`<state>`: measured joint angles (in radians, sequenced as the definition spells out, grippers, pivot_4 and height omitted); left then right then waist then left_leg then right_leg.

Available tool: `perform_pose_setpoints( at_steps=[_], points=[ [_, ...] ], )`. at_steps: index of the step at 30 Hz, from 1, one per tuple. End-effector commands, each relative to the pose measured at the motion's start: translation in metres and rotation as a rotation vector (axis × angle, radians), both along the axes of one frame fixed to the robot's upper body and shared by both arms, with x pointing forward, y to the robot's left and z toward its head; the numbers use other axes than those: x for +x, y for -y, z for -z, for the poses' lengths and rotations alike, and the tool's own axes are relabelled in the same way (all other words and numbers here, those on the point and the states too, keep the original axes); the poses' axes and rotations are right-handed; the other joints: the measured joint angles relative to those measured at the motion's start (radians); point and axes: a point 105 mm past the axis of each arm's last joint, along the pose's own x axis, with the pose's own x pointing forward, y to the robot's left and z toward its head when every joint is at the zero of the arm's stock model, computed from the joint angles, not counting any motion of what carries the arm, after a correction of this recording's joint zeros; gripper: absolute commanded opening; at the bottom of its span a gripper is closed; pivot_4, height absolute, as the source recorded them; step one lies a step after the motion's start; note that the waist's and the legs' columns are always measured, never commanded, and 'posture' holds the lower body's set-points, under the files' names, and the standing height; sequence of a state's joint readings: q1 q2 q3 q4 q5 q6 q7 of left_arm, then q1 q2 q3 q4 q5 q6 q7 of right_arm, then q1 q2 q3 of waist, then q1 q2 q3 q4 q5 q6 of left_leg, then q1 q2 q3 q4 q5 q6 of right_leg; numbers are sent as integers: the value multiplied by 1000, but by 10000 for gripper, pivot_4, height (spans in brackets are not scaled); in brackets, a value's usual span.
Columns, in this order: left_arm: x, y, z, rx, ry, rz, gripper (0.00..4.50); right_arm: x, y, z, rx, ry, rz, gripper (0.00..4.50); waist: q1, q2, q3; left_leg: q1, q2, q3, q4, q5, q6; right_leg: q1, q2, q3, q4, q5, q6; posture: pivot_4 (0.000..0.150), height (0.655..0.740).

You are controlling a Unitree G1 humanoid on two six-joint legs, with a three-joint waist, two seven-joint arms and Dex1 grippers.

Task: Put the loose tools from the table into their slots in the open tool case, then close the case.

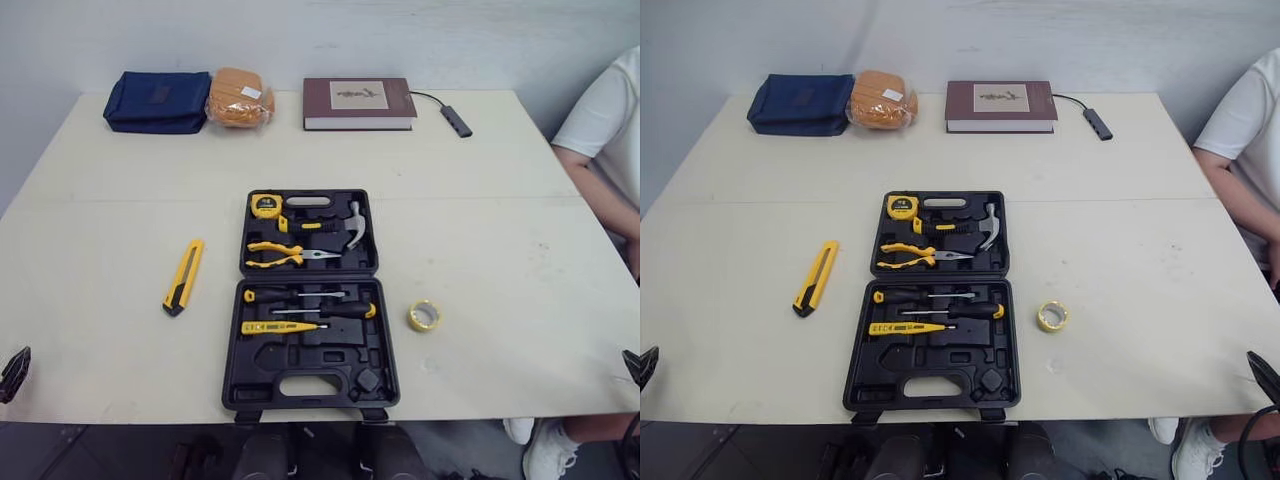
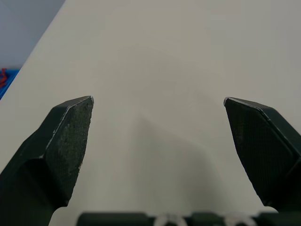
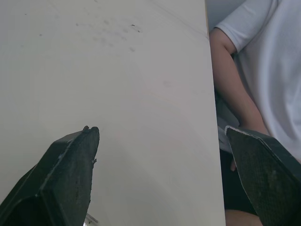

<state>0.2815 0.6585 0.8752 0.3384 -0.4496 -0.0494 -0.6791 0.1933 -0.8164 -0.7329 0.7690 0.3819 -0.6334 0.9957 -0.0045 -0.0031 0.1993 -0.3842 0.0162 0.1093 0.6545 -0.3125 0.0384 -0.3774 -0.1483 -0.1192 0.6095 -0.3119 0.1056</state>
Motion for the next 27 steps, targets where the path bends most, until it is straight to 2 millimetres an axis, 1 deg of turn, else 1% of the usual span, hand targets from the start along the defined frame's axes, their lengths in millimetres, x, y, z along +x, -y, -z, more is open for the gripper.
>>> perform_pose_setpoints(
  at_steps=[1, 4, 5, 6, 8, 9, 12, 14, 15, 17, 18, 23, 27],
  points=[
    [20, 18, -22, 24, 54, 83, 44923, 11, -11, -13, -13, 63, -62, 45000, 0, 0, 0, 0, 0, 0, 0, 0, -1, 0, 0, 0, 0, 0, 0, 1500, 7400],
    [31, 38, -24, 19, 50, 150, 44923, 22, -25, -18, 5, 95, -126, 45000, -3, 0, 0, 1, 0, 1, -2, 2, -4, 0, 0, 1, 0, 0, 0, 1500, 7400],
    [36, 46, -28, 17, 64, 172, 44923, 29, -34, -21, 18, 115, -167, 45000, -4, 0, 0, 1, 0, 2, -3, 3, -5, 0, 0, 1, 0, 0, 0, 1500, 7400],
    [43, 56, -33, -7, 77, 193, 44923, 38, -47, -25, 30, 128, -232, 45000, -6, 0, 0, 2, 0, 2, -4, 3, -5, 0, 1, 1, -1, 0, 0, 1500, 7400],
    [53, 72, -39, -36, 77, 229, 44923, 49, -66, -33, 52, 152, -318, 45000, -8, 0, 0, 2, 0, 3, -4, 4, -6, 0, 1, 2, 0, 0, 0, 1500, 7400],
    [59, 86, -42, -52, 56, 276, 44923, 54, -79, -40, 64, 167, -379, 45000, -8, 0, 0, 2, 0, 3, -3, 4, -6, 0, 1, 2, 0, 0, 0, 1500, 7400],
    [70, 114, -49, -77, -1, 354, 44923, 63, -116, -53, 111, 160, -545, 45000, -3, 0, 0, 3, 0, 3, -3, 5, -6, 0, 1, 3, 2, 0, 0, 1500, 7400],
    [74, 122, -53, -55, -26, 366, 44923, 64, -127, -59, 141, 153, -589, 45000, 2, 0, 0, 3, 0, 3, -3, 6, -6, 0, 1, 3, 2, 0, 0, 1500, 7400],
    [78, 128, -55, -74, -45, 374, 44923, 65, -138, -63, 143, 152, -634, 45000, 3, 0, 0, 3, 0, 3, -4, 6, -6, 0, 1, 3, 2, 0, 0, 1500, 7400],
    [87, 142, -54, -81, -144, 380, 44923, 69, -161, -73, 141, 153, -735, 45000, 8, 0, 0, 3, 0, 3, -4, 6, -7, 0, 1, 3, 2, 0, 0, 1500, 7400],
    [89, 145, -54, -82, -179, 377, 44923, 70, -168, -75, 138, 152, -765, 45000, 8, 0, 0, 3, 0, 3, -3, 6, -7, 0, 1, 2, 2, 0, 0, 1500, 7400],
    [104, 154, -46, -120, -377, 270, 44923, 74, -204, -93, 137, 174, -899, 45000, 8, 0, 0, 3, -1, 3, -3, 7, -7, 1, 2, 3, 3, 0, 1, 1500, 7400],
    [117, 163, -45, -137, -409, 228, 44923, 71, -229, -101, 122, 179, -1000, 45000, 9, 0, 0, 3, -1, 3, -4, 7, -8, 0, 4, 2, 5, 0, 1, 1500, 7400]
  ],
)
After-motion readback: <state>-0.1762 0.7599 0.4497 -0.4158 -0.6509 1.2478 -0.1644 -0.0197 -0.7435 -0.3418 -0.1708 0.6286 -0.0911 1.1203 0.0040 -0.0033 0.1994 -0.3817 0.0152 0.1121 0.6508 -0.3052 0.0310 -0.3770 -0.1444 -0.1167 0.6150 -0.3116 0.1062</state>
